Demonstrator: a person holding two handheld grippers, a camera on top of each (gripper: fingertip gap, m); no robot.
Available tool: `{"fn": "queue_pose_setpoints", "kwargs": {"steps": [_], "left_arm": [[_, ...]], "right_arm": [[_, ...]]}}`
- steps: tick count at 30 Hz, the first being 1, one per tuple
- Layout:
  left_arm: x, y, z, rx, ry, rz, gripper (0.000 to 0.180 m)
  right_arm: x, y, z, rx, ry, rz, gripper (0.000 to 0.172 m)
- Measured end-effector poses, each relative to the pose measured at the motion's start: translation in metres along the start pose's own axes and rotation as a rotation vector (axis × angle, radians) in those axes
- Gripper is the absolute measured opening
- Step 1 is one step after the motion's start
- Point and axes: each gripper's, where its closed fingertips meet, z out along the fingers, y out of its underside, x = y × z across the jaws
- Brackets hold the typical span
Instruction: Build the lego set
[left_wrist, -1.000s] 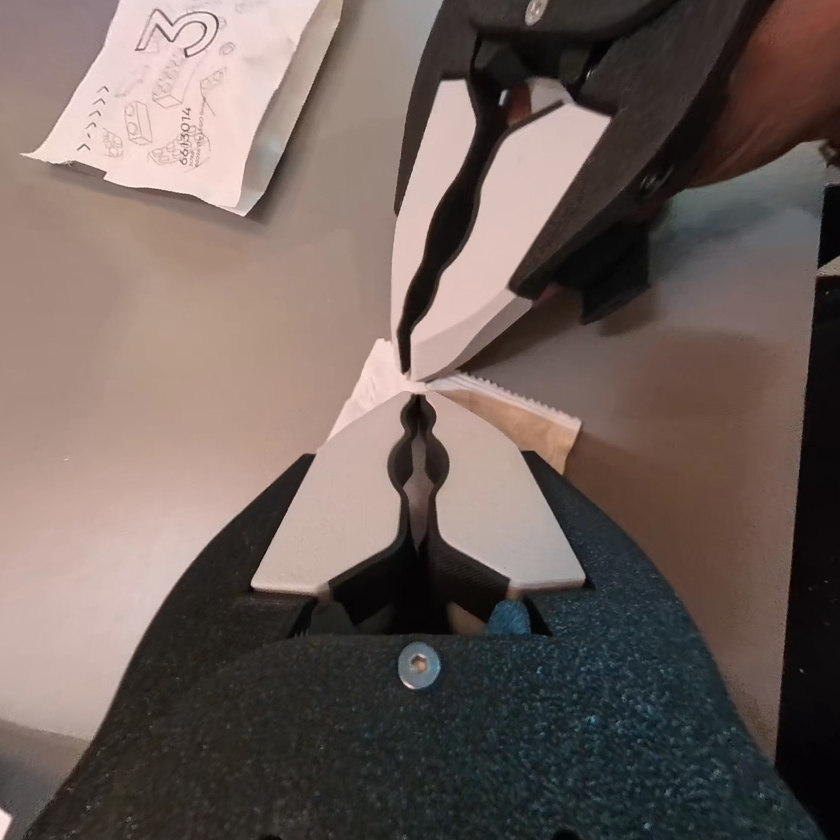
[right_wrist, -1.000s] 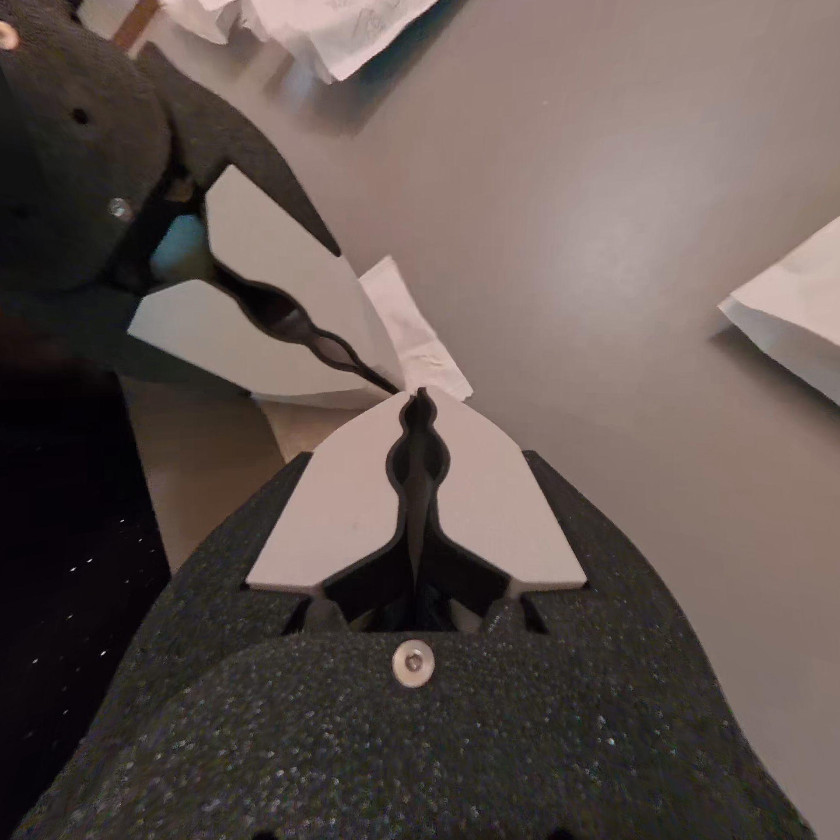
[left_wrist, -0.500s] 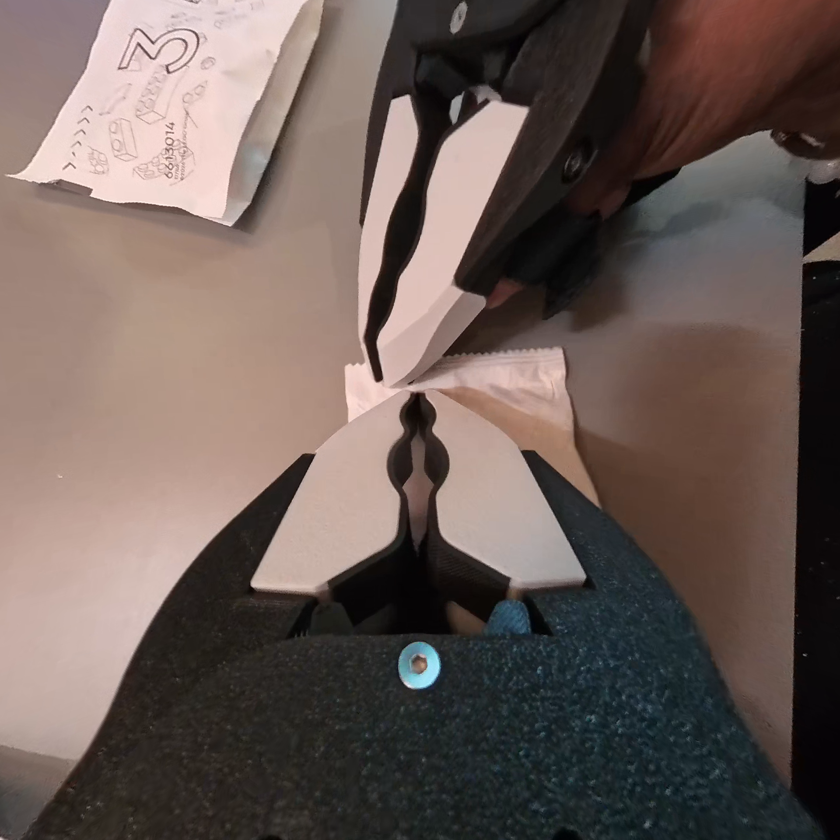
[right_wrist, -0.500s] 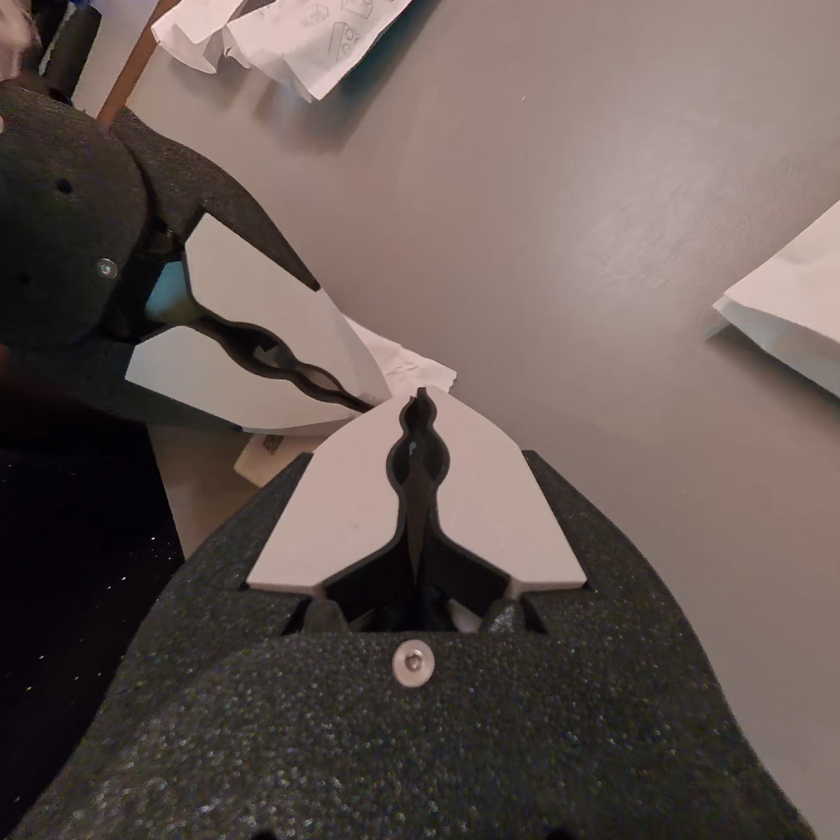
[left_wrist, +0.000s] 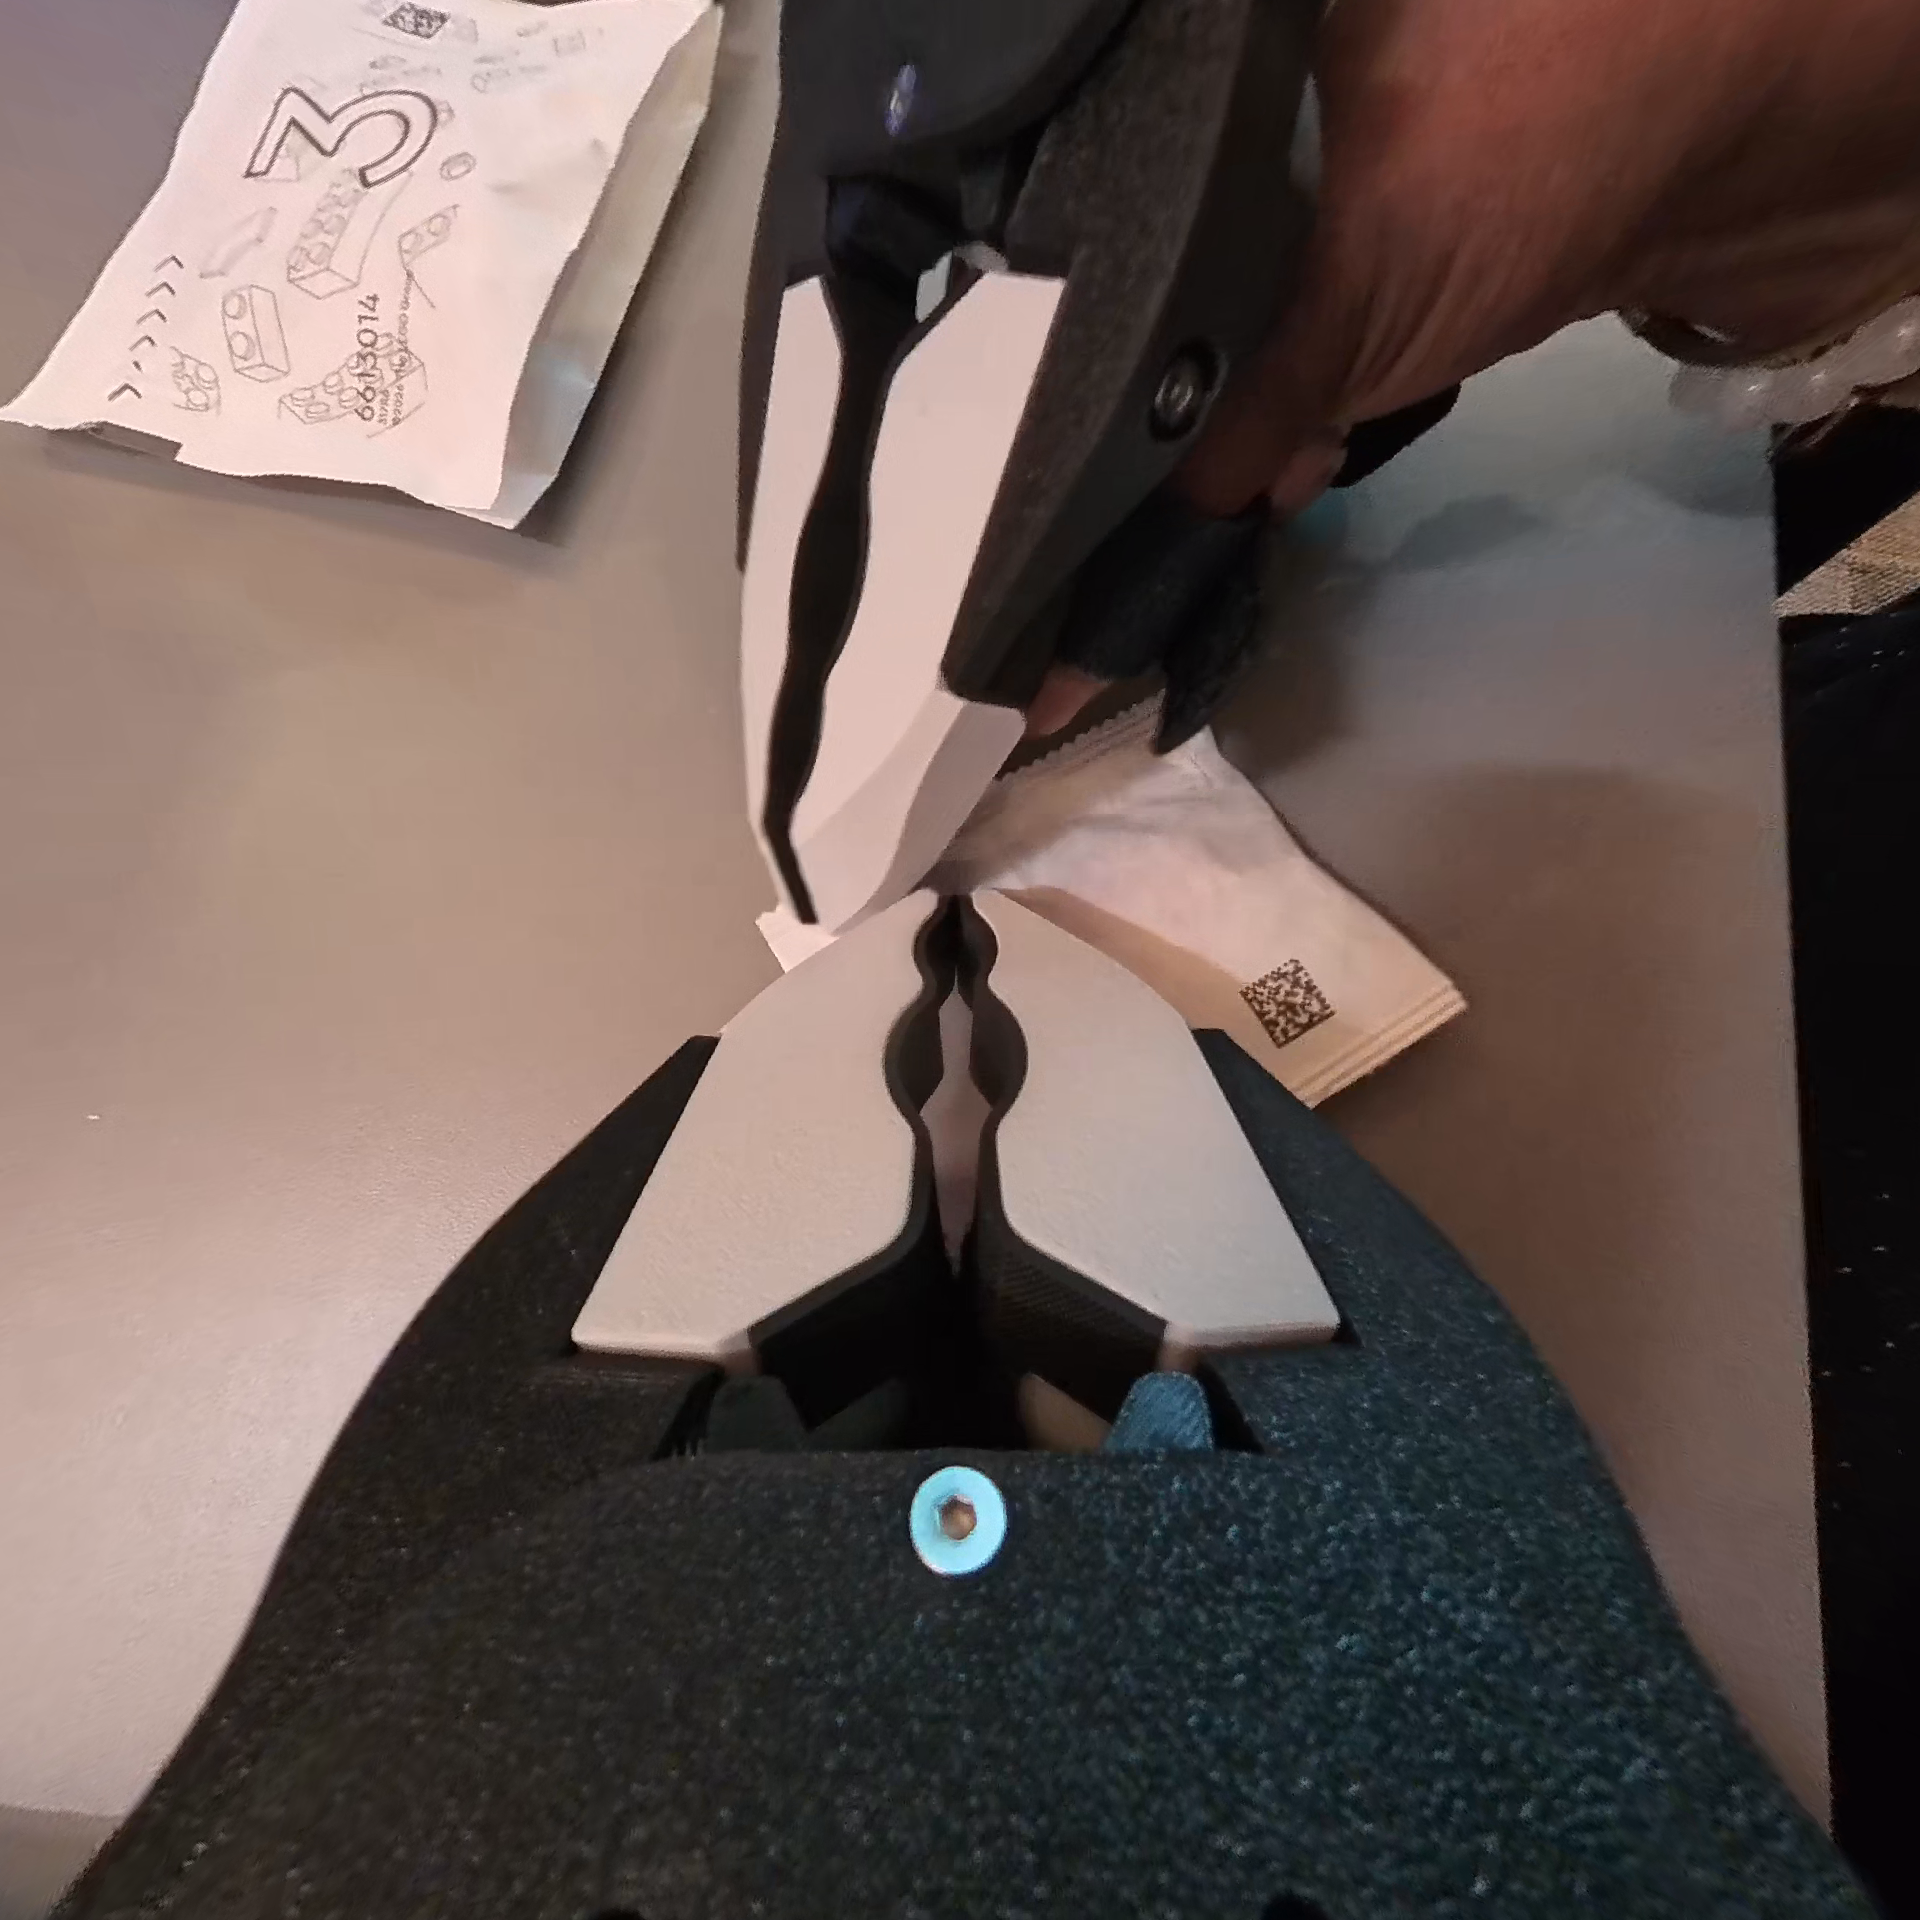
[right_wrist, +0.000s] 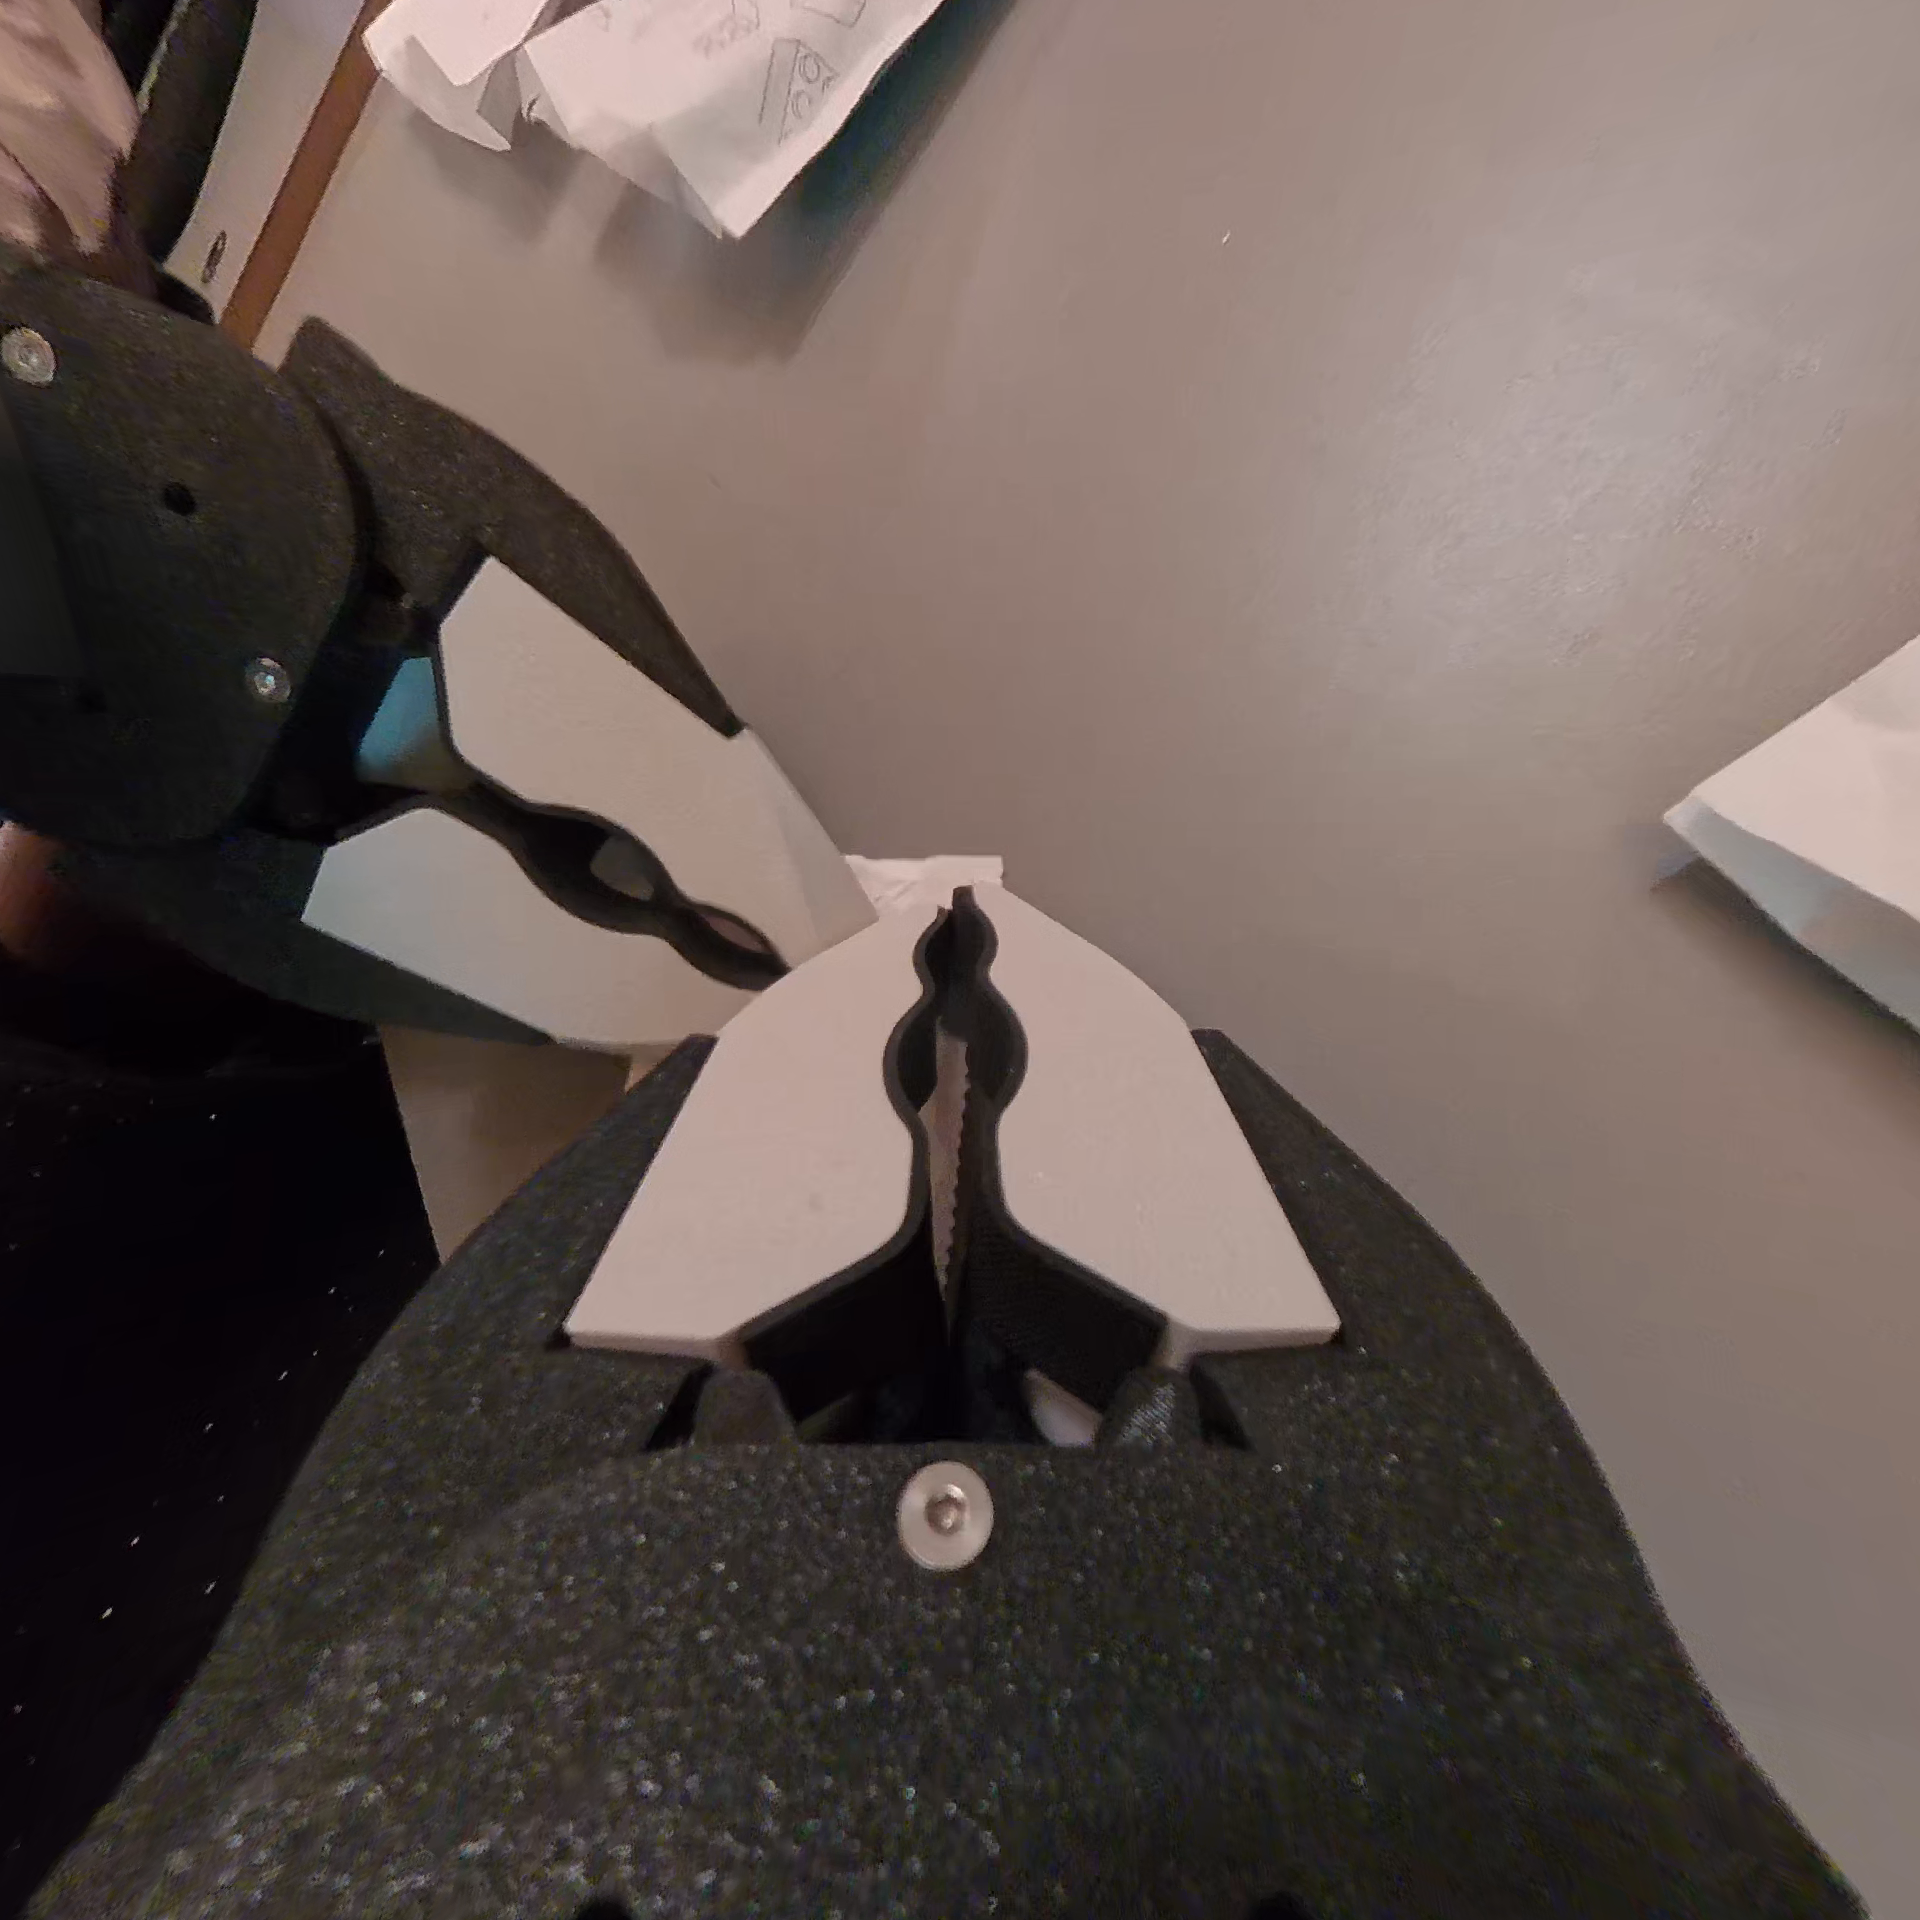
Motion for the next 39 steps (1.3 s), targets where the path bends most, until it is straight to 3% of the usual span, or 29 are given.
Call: {"fn": "queue_pose_setpoints", "kwargs": {"steps": [2,4,7,10,11,12,13,17,20,22,25,29,33,35,39], "left_arm": [[0.003,0.000,0.000,-0.003,0.020,0.001,0.000],[0.006,-0.001,0.001,0.011,0.019,0.007,0.000],[0.006,-0.001,0.001,0.018,0.015,0.003,0.000],[0.006,-0.001,0.001,0.017,0.034,0.038,0.000],[0.007,0.000,0.000,0.005,0.051,0.054,0.000],[0.008,0.001,-0.001,-0.003,0.073,0.087,0.000],[0.010,0.002,-0.002,-0.003,0.100,0.113,0.000],[0.013,0.004,-0.005,-0.024,0.136,0.170,0.000],[0.013,0.004,-0.004,-0.040,0.131,0.187,0.000],[0.012,0.004,-0.004,-0.023,0.129,0.177,0.000],[0.009,0.006,-0.008,-0.024,0.102,0.153,0.000],[-0.009,-0.001,-0.021,0.012,0.005,0.032,0.000],[-0.002,0.008,-0.008,-0.085,0.045,0.069,0.000],[0.001,0.010,-0.009,-0.088,0.077,0.012,0.000],[0.005,0.010,-0.009,-0.096,0.078,0.058,0.000]], "right_arm": [[0.019,-0.014,-0.001,0.067,0.123,-0.033,0.000],[0.031,-0.023,-0.002,0.046,0.144,-0.048,0.000],[0.024,-0.029,-0.008,0.040,0.067,-0.107,0.000],[-0.003,-0.024,-0.023,0.034,-0.131,-0.325,0.000],[-0.005,-0.016,-0.028,0.001,-0.175,-0.410,0.011],[0.001,-0.007,-0.030,-0.047,-0.163,-0.480,0.052],[0.004,0.004,-0.030,-0.108,-0.166,-0.566,0.060],[-0.012,0.017,-0.021,-0.168,-0.222,-0.933,0.034],[-0.018,0.011,-0.011,-0.176,-0.222,-1.084,0.028],[-0.015,0.016,-0.006,-0.248,-0.252,-1.120,0.025],[-0.017,0.020,-0.005,-0.277,-0.299,-1.140,0.000],[-0.019,0.023,-0.006,-0.262,-0.311,-1.104,0.000],[-0.020,0.022,-0.005,-0.227,-0.291,-1.082,0.000],[-0.017,0.021,-0.005,-0.210,-0.274,-1.006,0.000],[-0.017,0.016,-0.004,-0.185,-0.269,-0.834,0.000]]}}
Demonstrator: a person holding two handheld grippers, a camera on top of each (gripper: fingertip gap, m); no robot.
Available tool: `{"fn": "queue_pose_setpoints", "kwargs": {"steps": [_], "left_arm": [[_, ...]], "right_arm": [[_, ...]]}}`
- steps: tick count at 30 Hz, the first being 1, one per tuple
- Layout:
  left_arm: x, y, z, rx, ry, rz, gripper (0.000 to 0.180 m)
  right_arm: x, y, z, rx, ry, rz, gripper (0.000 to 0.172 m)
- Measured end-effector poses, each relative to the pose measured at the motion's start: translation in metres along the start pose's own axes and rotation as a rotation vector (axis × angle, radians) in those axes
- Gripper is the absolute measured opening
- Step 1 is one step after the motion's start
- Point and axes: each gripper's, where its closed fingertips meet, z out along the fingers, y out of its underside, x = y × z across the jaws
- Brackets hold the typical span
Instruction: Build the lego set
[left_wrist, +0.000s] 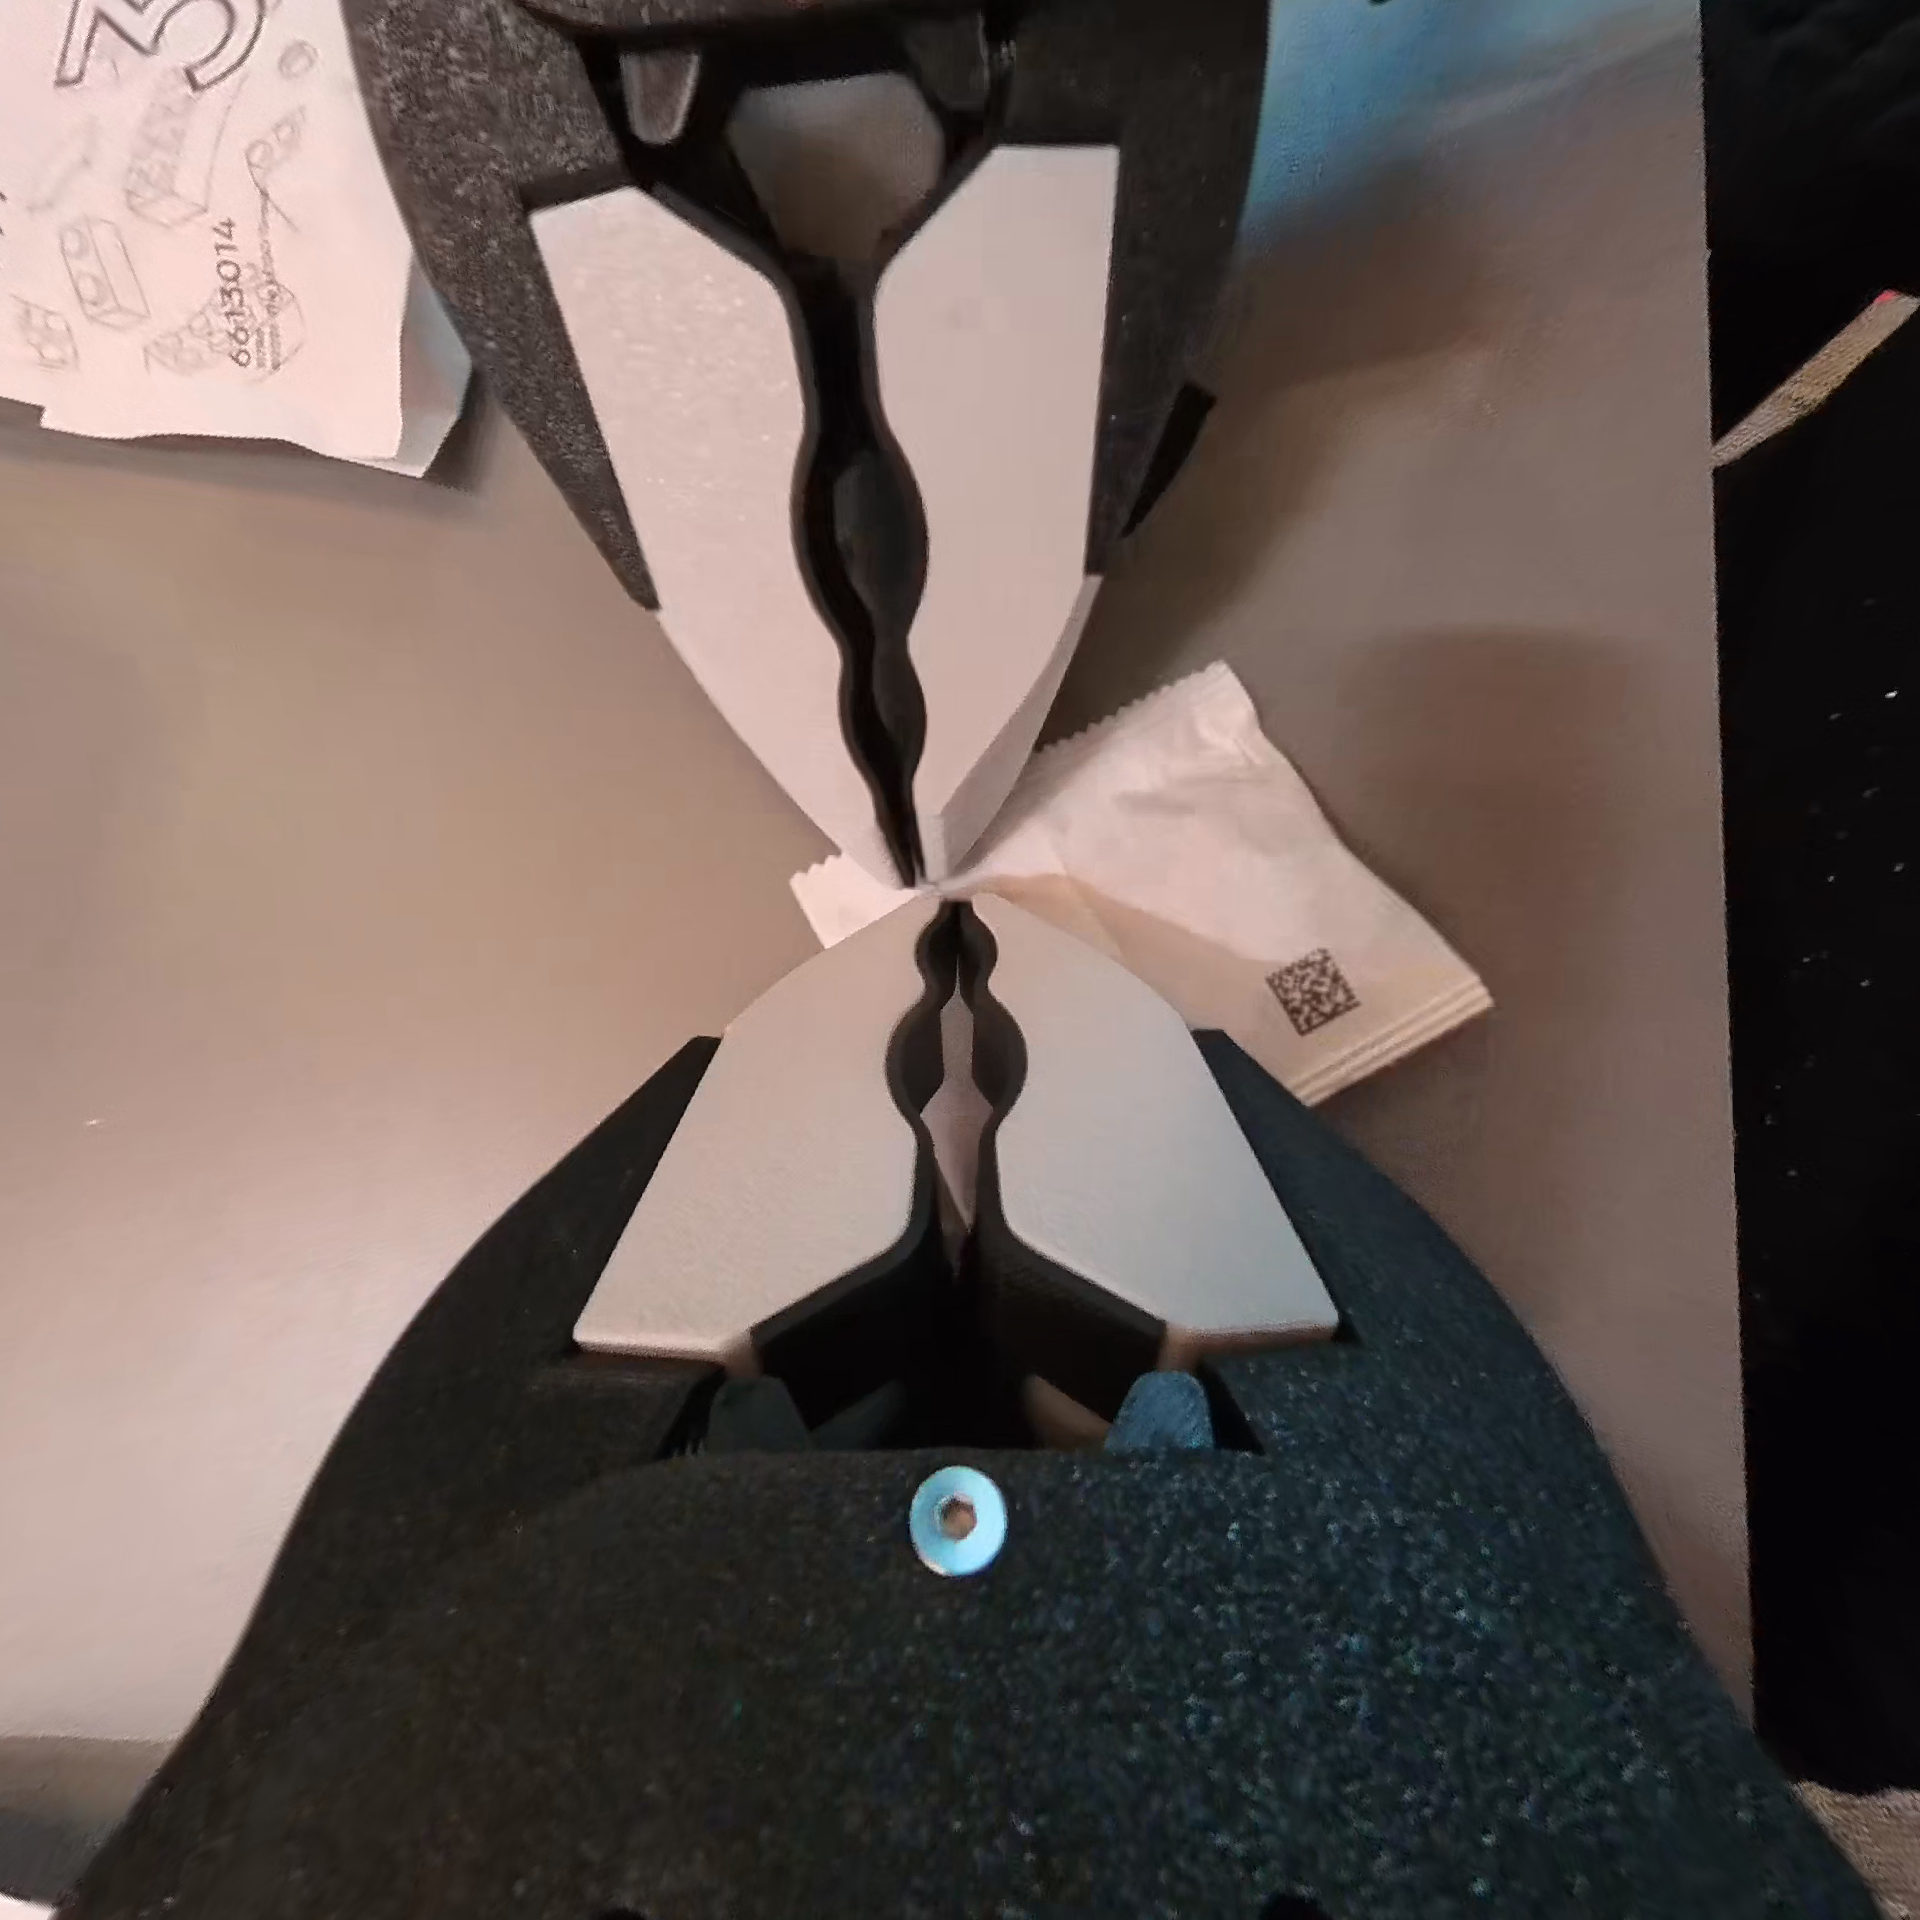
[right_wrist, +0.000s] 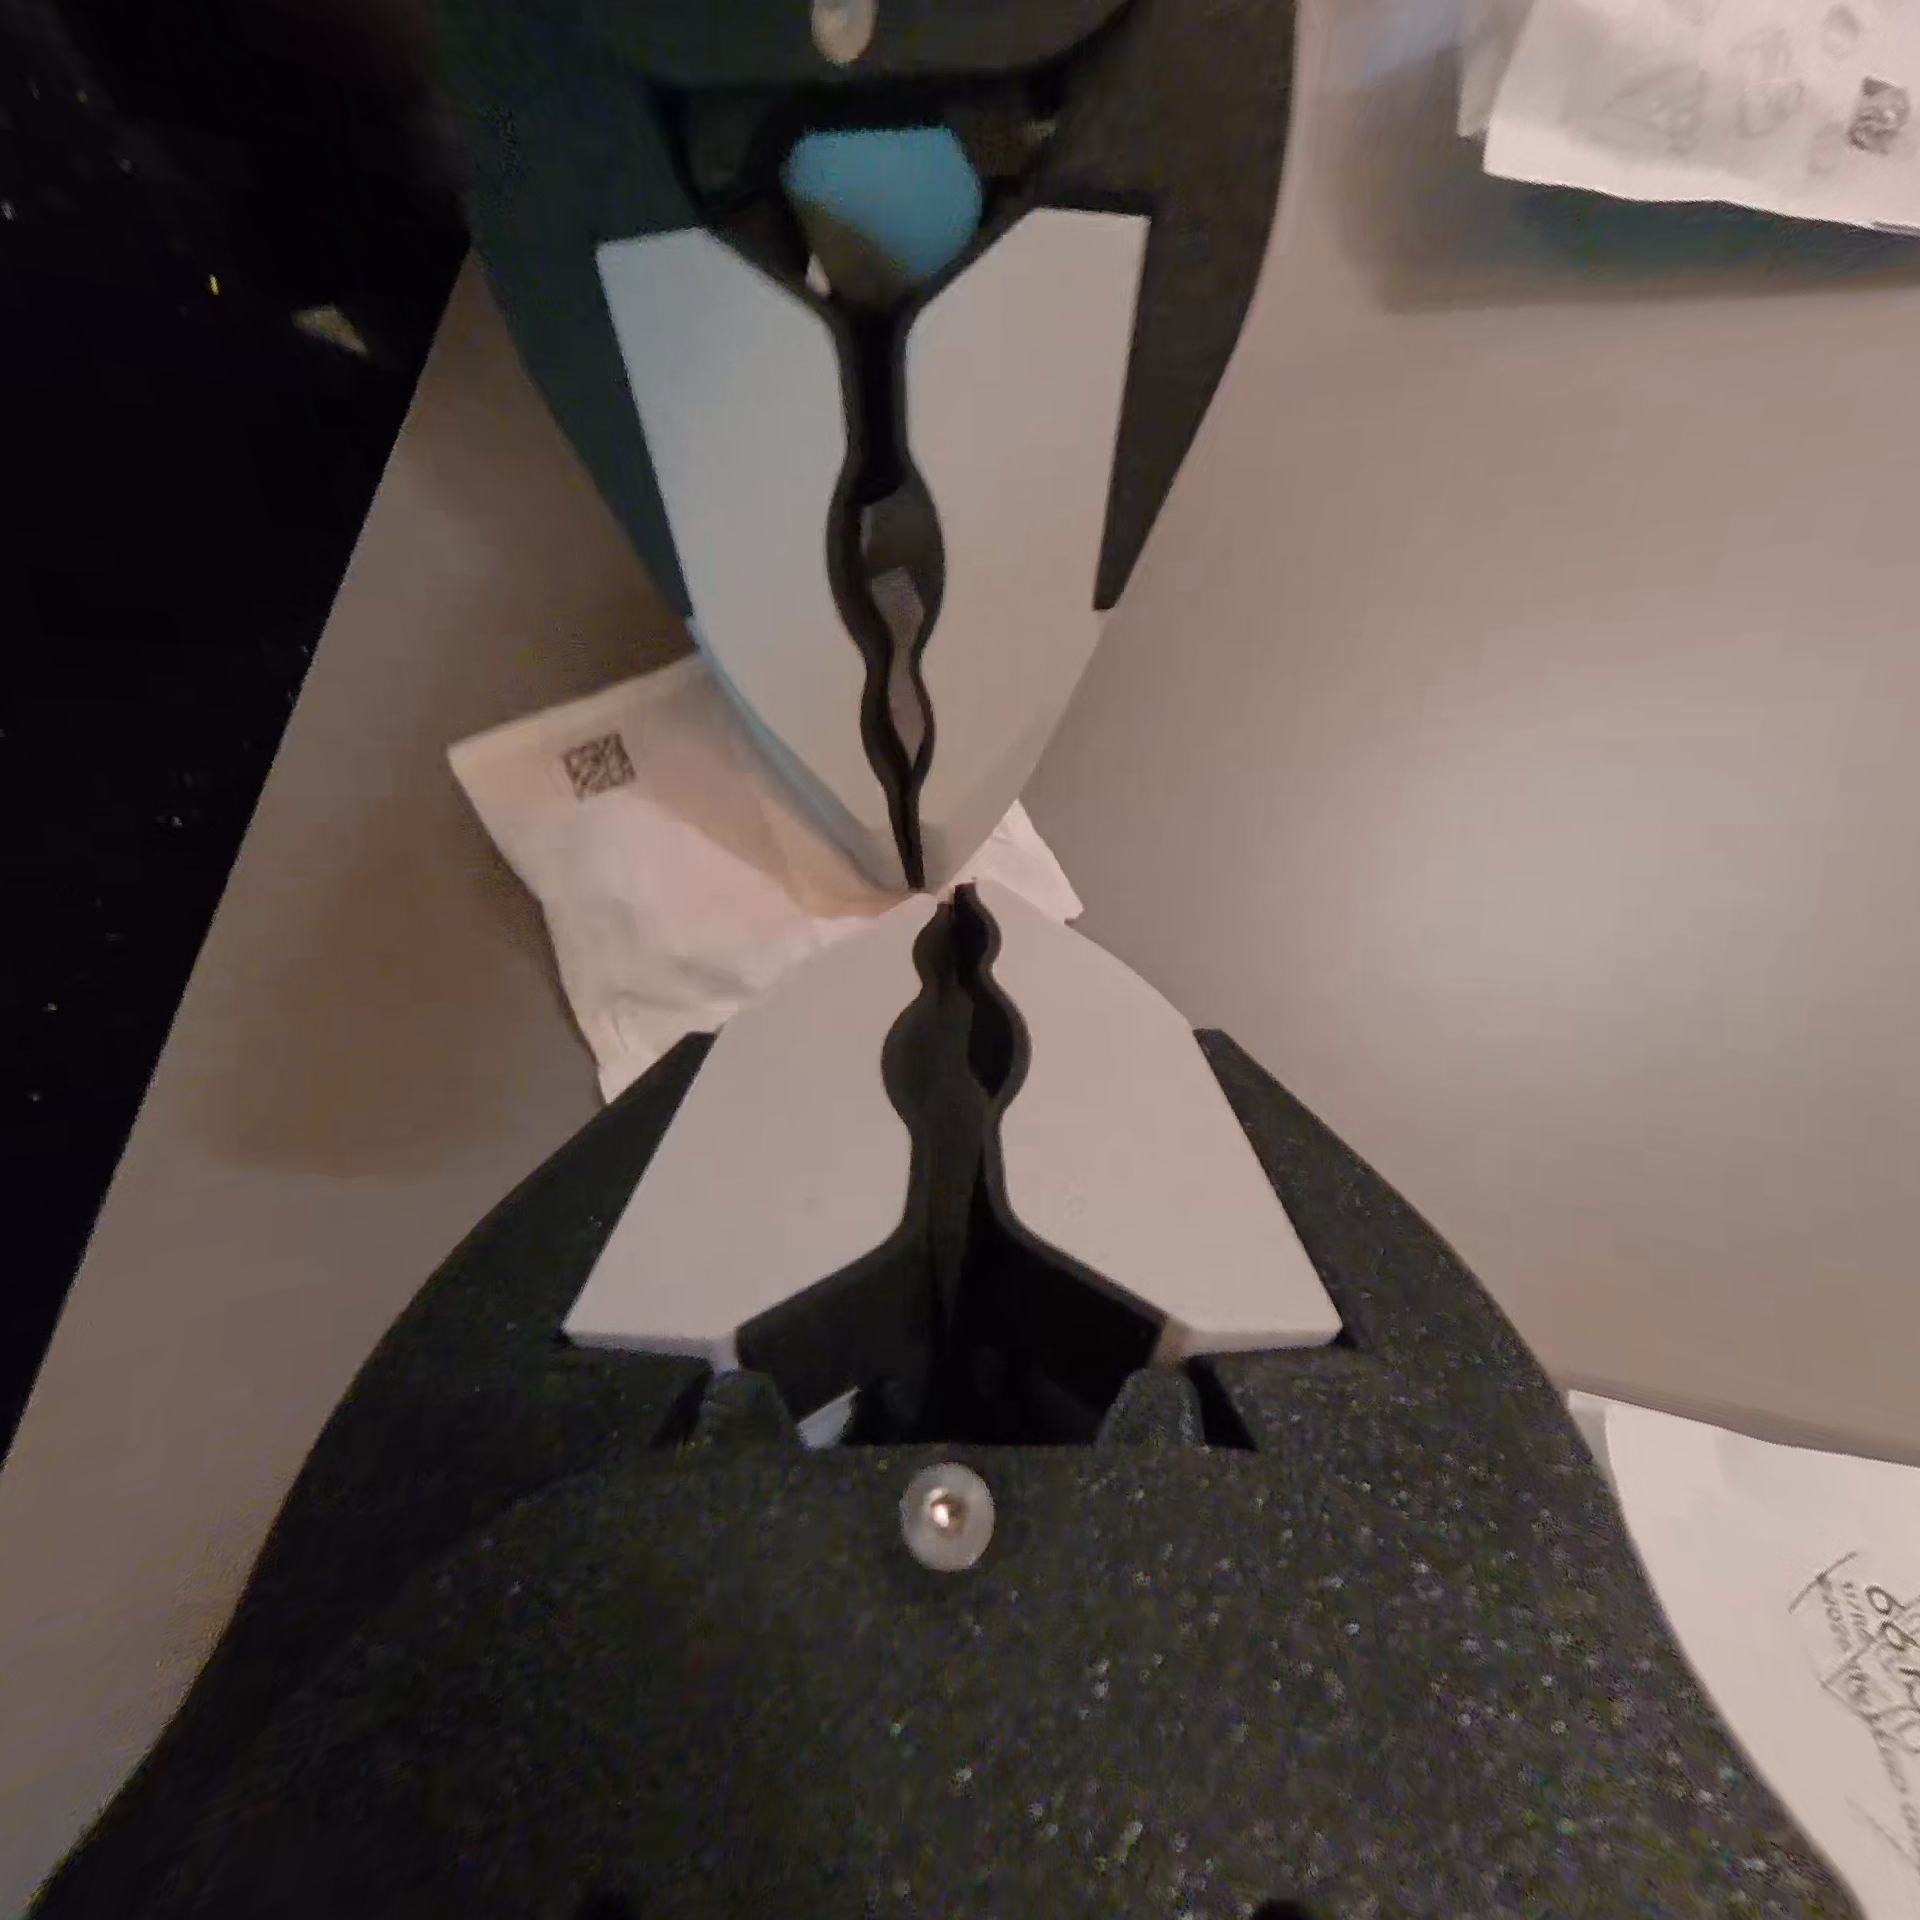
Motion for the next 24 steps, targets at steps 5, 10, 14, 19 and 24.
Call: {"fn": "queue_pose_setpoints", "kwargs": {"steps": [5,10,14,19,24], "left_arm": [[0.000,0.000,0.000,-0.004,0.009,0.018,0.000],[0.000,0.000,0.000,0.019,-0.001,0.026,0.000],[0.001,0.000,-0.001,0.034,-0.016,0.029,0.000],[0.001,0.000,-0.001,0.040,-0.025,0.045,0.000],[0.001,0.000,-0.001,0.040,-0.052,0.049,0.000]], "right_arm": [[0.003,-0.002,0.002,0.008,-0.011,0.082,0.000],[0.008,-0.005,0.005,0.016,-0.040,0.236,0.000],[0.009,-0.006,0.008,0.017,-0.061,0.305,0.000],[0.016,-0.009,0.012,-0.025,-0.036,0.312,0.000],[0.023,-0.017,0.018,-0.029,-0.049,0.294,0.003]]}}
